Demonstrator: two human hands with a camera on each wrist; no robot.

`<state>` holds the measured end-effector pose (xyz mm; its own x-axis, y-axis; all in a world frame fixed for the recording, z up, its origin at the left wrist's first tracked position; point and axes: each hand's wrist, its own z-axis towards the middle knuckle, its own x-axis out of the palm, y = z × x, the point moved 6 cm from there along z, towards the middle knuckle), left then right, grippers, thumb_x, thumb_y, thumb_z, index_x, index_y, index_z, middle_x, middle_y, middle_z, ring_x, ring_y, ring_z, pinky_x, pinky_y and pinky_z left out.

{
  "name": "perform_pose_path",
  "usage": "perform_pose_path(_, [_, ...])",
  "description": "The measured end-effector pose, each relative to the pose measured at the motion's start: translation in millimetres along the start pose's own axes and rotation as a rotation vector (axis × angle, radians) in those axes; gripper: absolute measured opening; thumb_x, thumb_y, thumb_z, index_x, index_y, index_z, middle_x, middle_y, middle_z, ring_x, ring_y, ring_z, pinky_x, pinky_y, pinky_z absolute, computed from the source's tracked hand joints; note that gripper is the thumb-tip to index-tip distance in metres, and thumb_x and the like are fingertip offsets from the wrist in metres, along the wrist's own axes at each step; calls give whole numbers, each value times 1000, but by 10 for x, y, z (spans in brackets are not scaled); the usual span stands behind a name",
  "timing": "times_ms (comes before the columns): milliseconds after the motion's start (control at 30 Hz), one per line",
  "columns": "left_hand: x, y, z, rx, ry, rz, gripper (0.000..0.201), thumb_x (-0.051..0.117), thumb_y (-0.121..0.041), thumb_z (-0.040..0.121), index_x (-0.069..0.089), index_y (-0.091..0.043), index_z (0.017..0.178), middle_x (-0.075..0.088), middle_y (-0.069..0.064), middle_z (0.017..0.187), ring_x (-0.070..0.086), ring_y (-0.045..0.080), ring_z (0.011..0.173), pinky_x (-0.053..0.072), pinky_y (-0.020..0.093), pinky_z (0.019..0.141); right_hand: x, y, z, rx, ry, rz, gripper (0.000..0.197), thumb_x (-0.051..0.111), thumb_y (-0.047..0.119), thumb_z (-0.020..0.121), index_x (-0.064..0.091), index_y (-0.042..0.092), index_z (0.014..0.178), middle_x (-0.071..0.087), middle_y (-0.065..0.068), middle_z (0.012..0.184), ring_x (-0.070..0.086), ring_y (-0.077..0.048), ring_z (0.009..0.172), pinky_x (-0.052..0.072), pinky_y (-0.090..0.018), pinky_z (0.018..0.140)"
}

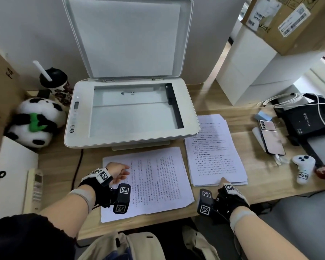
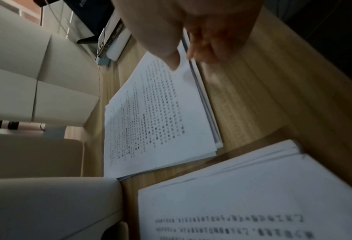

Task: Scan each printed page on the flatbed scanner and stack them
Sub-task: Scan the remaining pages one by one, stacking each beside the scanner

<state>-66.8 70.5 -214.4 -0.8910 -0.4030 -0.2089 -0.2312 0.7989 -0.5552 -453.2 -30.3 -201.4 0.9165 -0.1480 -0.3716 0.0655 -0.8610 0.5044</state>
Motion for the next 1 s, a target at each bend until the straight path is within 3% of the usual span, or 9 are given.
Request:
perform_pose_path(67, [-38, 40, 10, -4, -8, -15, 15, 51, -8, 94, 60, -8, 83, 58, 0, 42, 48, 6, 28, 26, 8, 32, -29, 152, -146, -165, -114, -227, 8, 48, 9, 92, 49, 5, 99, 54, -10, 83, 58, -28, 91, 46, -29, 77])
perform_pose_path(133, [-76, 71, 25, -10, -16, -29, 15, 51, -9, 94, 59, -9, 81, 58, -1, 40, 48, 5, 27, 26, 7, 31, 10, 160, -86, -191, -132, -115, 20, 41, 16, 98, 52, 0, 103, 56, -18, 97, 51, -29, 80, 40, -31, 71])
perform_pose_path(200, [-129, 93, 56, -7, -34, -46, 19, 49, -9, 95, 58, -10, 79, 58, 0, 44, 47, 4, 26, 26, 7, 30, 194, 216, -111, -186, -58, -124, 33, 37, 21, 101, 57, -4, 106, 54, -17, 87, 43, -23, 62, 36, -28, 58])
perform_pose_path(333, [-291, 141, 134, 19, -115, -47, 19, 47, -11, 96, 56, -10, 79, 52, 5, 64, 42, 0, 22, 22, 7, 29, 706, 292, -181, -207, 198, -105, 31, 42, 17, 98, 55, 8, 71, 49, -6, 63, 46, -14, 40, 31, -16, 41])
perform_pose_path(433, [-479, 184, 187, 46, -193, -75, 11, 45, -6, 97, 55, -5, 91, 48, 9, 65, 42, 3, 26, 28, 10, 30, 993, 289, -228, -291, 294, -349, 26, 49, 13, 94, 53, 17, 68, 54, -3, 70, 54, -17, 60, 51, -32, 63])
perform_pose_path(533, [-629, 315, 267, 47, -186, 4, 25, 47, -7, 95, 51, -12, 70, 48, 9, 71, 47, 21, 58, 44, 28, 67, 1093, 222, -105, -334, 245, -566, 26, 54, 19, 89, 52, 22, 63, 59, -6, 80, 58, -24, 80, 52, -40, 88])
perform_pose_path(633, [-755, 569, 566, 25, -154, 60, 34, 53, -6, 82, 43, -13, 50, 50, 16, 68, 44, 26, 74, 36, 37, 71, 1075, 293, -216, -408, 146, -728, 35, 54, 16, 88, 50, 11, 54, 55, -9, 63, 57, -26, 68, 46, -28, 63])
perform_pose_path(833, [-813, 627, 658, 38, -196, 62, 36, 47, -2, 71, 37, -13, 38, 41, 14, 59, 39, 25, 68, 32, 36, 66, 1113, 334, -365, -488, 149, -810, 30, 48, 17, 91, 65, 5, 69, 64, -17, 78, 58, -29, 80, 40, -26, 68])
perform_pose_path(1000, [-708, 353, 81, 95, -211, 75, 17, 59, -2, 85, 66, -2, 101, 66, 14, 96, 61, 29, 90, 48, 35, 84, 1117, 367, -483, -566, 131, -864, 30, 48, 21, 95, 66, 10, 116, 62, -15, 126, 58, -32, 111, 38, -22, 77])
